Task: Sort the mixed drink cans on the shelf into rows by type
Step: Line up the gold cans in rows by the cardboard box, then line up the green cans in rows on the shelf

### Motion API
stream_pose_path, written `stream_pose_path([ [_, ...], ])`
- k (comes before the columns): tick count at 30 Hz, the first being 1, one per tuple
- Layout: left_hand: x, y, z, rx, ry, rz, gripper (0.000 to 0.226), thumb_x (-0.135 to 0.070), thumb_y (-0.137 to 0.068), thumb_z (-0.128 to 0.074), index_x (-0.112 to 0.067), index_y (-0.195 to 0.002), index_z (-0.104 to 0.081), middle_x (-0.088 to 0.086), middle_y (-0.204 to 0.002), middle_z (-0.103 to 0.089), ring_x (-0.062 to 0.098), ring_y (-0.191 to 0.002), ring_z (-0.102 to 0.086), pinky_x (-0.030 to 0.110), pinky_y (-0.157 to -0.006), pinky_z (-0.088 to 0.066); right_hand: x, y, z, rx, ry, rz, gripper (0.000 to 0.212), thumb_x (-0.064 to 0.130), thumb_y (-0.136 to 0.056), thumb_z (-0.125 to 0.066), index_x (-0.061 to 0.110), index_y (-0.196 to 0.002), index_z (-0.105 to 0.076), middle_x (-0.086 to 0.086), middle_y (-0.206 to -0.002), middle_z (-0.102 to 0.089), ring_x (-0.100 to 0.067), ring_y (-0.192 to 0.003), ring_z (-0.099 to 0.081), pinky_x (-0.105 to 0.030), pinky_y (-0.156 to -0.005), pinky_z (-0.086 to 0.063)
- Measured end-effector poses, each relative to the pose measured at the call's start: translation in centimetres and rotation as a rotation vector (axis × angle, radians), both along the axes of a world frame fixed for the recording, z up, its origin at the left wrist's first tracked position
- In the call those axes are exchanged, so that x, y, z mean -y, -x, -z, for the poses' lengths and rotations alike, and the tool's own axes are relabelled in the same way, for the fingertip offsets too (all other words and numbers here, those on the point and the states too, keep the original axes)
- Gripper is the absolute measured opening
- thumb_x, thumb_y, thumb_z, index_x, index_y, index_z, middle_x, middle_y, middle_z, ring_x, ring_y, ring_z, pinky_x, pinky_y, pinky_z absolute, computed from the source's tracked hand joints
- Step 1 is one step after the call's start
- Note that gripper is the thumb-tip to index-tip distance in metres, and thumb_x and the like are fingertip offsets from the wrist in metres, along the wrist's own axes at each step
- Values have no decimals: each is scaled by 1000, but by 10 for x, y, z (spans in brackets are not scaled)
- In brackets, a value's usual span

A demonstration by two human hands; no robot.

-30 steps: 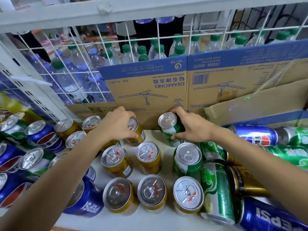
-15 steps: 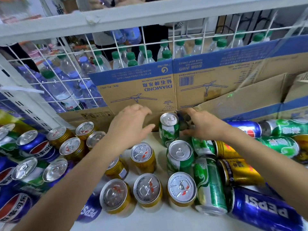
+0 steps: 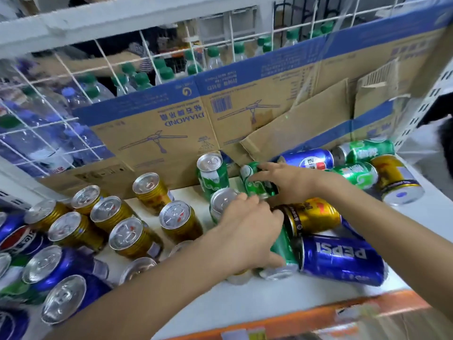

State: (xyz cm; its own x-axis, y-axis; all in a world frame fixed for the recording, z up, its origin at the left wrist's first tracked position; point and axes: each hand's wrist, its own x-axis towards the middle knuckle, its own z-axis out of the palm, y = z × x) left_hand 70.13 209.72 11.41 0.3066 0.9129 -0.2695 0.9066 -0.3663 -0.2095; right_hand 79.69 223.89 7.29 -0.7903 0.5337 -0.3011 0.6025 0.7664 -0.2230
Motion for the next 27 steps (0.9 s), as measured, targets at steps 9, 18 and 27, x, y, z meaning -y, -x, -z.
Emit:
stream_pose_path([
  [9, -18, -16, 11, -31, 77, -124, 70, -71, -79, -53, -13, -117, -47, 8, -113, -61, 29, -105, -57, 42, -96, -32, -8, 5, -4, 15, 49, -46, 69, 38, -87, -64, 38, -146, -29, -9, -159, -5, -28, -144, -17, -33, -113, -19],
  [18, -15, -24, 20, 90, 22, -103, 93, -74, -61, -67, -6, -120, -49, 12, -117, -47, 28, -107, -42, 38, -87, -40, -9, 4, -4, 100, 77, -69, 83, 13, -87, -60, 42, -149, -13, -6, -160, 9, -28, -140, -28, -30, -108, -28],
  [27, 7, -27, 18, 242, -188, -12, 76, -53, -59, -81, -11, -110, -44, 7, -112, -42, 25, -106, -39, 32, -77, -46, -17, 5, -2, -107, 87, -9, 57, 41, -98, -43, 25, -150, -24, -11, -146, -42, -30, -127, -44, -27, -97, -33],
])
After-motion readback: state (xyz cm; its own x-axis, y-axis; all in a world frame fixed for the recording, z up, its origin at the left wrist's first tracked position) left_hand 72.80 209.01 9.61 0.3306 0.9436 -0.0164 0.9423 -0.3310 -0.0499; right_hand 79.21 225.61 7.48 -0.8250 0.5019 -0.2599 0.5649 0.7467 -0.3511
